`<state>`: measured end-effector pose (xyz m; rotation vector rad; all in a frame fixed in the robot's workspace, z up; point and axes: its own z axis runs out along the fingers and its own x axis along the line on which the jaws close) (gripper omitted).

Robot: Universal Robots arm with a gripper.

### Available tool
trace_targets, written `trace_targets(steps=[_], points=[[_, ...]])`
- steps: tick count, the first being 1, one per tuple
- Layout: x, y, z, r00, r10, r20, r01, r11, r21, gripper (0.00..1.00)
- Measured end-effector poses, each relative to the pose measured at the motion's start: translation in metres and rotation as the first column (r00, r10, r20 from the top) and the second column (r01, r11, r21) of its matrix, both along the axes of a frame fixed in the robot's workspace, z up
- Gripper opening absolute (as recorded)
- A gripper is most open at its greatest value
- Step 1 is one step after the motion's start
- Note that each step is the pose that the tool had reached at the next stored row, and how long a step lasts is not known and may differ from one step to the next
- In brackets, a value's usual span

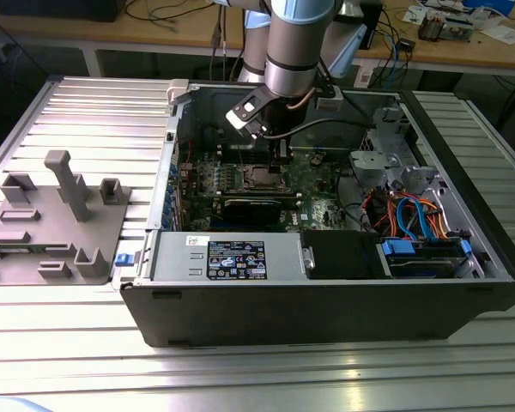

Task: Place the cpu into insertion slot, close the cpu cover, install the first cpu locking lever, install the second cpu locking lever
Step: 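Close the cpu cover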

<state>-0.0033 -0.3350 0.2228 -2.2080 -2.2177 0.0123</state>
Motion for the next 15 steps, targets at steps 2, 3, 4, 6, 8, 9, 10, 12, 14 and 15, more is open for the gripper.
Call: trace_targets(steps=[2,3,4,6,8,9,10,12,14,15], points=[[0.0,0.0,0.0032,1.0,0.0,-0.0001,0.0,1.0,-0.0001,0.11],[0.0,0.0,0.0041,1.0,0.0,-0.0001,0.0,1.0,-0.0001,0.11],[0.0,0.0,0.0059,1.0,0.0,0.0,0.0,1.0,0.0,0.11],[0.0,0.0,0.0085,1.0,0.0,0.0,0.0,1.0,-0.0001,0.11],[0.0,0.0,0.012,1.0,0.0,0.0,0.0,1.0,0.0,0.11],[0.0,0.0,0.0137,1.0,0.0,-0.0001,0.0,1.0,0.0,0.11],[0.0,0.0,0.0152,1.0,0.0,0.0,0.0,1.0,0.0,0.11],[0.0,0.0,0.0188,1.0,0.0,0.0,0.0,1.0,0.0,0.11],[0.0,0.0,0.0237,1.0,0.0,0.0,0.0,1.0,-0.0001,0.11],[0.0,0.0,0.0251,1.0,0.0,-0.0001,0.0,1.0,0.0,0.11]])
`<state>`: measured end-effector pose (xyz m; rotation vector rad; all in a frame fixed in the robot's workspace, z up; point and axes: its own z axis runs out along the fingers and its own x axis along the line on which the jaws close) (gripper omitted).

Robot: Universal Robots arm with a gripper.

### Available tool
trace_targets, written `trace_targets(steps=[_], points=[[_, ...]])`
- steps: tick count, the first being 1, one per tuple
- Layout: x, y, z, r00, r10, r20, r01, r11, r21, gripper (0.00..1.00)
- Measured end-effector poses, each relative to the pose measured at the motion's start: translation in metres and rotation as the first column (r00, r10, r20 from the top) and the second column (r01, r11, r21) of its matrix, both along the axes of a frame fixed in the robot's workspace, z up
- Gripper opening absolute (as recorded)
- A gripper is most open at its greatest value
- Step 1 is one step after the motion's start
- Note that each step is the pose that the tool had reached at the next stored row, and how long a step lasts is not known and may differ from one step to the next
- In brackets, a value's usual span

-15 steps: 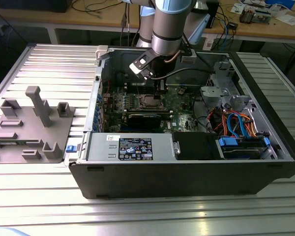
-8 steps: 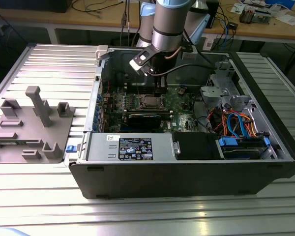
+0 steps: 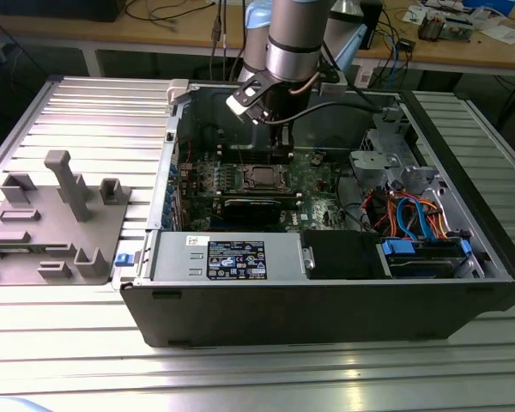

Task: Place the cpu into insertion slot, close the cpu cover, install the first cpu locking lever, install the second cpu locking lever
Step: 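Close the cpu cover, then install the first cpu locking lever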

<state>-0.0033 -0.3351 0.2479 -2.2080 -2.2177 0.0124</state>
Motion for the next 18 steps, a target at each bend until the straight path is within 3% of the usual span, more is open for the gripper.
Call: trace_targets(steps=[4,14,18], points=[[0.0,0.0,0.0031,1.0,0.0,0.0001,0.0,1.0,0.0008,0.11],[0.0,0.0,0.0033,1.0,0.001,0.0,-0.001,1.0,0.0006,0.11],[0.0,0.0,0.0033,0.9994,0.036,0.0,-0.036,0.9994,-0.0011,0.11]])
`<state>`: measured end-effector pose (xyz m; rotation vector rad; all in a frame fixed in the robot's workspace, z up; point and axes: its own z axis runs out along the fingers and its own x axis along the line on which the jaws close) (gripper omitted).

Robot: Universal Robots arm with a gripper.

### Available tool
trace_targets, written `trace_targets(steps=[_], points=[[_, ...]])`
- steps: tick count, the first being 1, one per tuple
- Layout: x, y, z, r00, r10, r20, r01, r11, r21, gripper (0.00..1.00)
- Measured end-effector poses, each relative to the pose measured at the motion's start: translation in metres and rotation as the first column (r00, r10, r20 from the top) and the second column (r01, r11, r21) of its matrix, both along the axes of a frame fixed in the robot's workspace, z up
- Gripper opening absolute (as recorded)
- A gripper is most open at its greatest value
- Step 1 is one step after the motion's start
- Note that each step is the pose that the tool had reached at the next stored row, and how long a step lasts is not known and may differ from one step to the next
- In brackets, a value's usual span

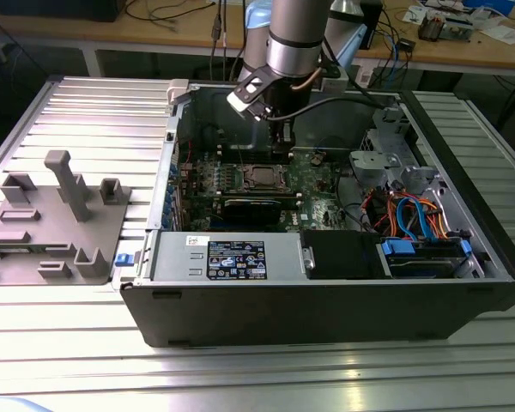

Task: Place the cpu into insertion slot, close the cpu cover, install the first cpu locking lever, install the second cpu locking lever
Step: 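Install the first cpu locking lever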

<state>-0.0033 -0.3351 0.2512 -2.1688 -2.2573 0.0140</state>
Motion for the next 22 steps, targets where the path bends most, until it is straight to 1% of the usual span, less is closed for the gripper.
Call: trace_targets(steps=[4,7,9,22], points=[[0.0,0.0,0.0,0.9994,0.035,0.0,-0.035,0.9994,-0.0018,0.11],[0.0,0.0,0.0,0.9972,0.075,-0.0001,-0.075,0.9972,-0.0022,0.11],[0.0,0.0,0.0,0.9959,0.091,-0.0001,-0.091,0.9959,-0.0022,0.11],[0.0,0.0,-0.0001,0.9905,0.137,-0.0001,-0.137,0.9905,-0.0022,0.11]])
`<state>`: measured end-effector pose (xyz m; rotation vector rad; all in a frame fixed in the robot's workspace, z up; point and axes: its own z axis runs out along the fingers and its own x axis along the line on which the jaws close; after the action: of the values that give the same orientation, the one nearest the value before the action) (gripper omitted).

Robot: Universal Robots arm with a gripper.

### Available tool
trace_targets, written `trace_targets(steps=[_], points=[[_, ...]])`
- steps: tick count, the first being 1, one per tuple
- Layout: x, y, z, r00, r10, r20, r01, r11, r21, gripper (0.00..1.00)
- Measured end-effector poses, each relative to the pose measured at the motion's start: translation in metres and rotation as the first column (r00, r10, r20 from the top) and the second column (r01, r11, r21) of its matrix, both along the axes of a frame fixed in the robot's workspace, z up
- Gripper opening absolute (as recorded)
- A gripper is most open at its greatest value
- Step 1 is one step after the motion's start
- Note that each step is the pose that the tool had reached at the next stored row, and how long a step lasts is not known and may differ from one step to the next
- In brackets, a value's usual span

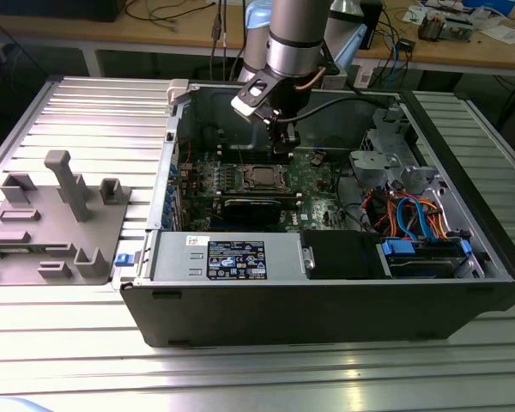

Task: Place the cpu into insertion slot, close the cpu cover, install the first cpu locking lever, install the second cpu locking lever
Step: 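Install the first cpu locking lever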

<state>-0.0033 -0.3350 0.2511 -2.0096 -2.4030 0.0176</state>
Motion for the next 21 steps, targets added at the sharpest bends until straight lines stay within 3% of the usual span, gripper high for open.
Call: trace_targets(steps=[21], points=[[0.0,0.0,0.0,0.9966,0.083,0.0001,-0.083,0.9966,0.0,0.11]])
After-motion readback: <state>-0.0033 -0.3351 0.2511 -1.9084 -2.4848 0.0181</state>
